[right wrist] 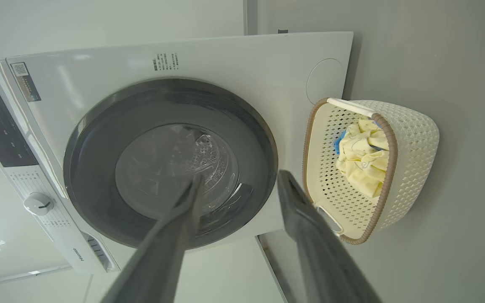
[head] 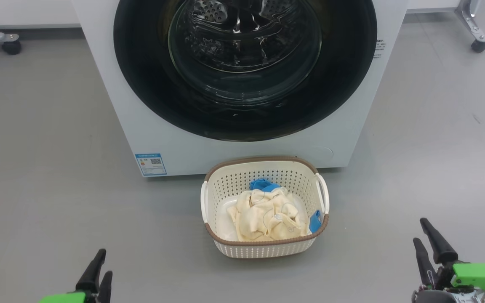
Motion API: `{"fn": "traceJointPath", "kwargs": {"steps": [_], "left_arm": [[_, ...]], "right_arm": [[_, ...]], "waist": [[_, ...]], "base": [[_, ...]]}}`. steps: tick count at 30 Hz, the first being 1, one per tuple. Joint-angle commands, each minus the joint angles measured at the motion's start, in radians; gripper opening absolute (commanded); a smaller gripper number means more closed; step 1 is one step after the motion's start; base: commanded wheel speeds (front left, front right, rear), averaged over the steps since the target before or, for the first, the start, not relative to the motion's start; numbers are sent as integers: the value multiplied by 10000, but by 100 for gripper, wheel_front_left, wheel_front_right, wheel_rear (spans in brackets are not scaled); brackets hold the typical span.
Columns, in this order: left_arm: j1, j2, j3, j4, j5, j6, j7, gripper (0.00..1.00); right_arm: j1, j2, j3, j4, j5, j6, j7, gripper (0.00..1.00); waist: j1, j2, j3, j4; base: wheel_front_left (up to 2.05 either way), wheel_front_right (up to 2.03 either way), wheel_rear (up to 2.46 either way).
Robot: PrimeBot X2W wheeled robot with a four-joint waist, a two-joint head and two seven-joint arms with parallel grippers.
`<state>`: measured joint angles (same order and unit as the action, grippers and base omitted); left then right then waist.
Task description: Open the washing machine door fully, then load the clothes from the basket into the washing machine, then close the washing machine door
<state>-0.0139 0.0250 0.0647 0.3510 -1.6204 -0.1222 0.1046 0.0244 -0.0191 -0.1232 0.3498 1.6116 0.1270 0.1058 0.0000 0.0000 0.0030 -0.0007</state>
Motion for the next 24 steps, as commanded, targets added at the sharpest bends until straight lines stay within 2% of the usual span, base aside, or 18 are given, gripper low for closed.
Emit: {"fn": "traceJointPath", "kwargs": {"steps": [1,13,24], "left_arm": [[-503,86,11,-397,54,-7,-83,100],[-661,111,-215,-576,159,-15,-354,100],[-805,246,-510,-771,590,-22,-746,100]], "right_arm": [[-509,-66,-35,-399,-42,2,-53,100],[-539,-123,-67,-658,-133,5,-206,100],[-565,-275,-57,-835,-678,8,-519,100]], "waist": [[0,0,1,-4],[0,0,-4,-23],[0,0,-23,-35]], "base": [[0,0,0],[0,0,0],[0,0,0]]}}
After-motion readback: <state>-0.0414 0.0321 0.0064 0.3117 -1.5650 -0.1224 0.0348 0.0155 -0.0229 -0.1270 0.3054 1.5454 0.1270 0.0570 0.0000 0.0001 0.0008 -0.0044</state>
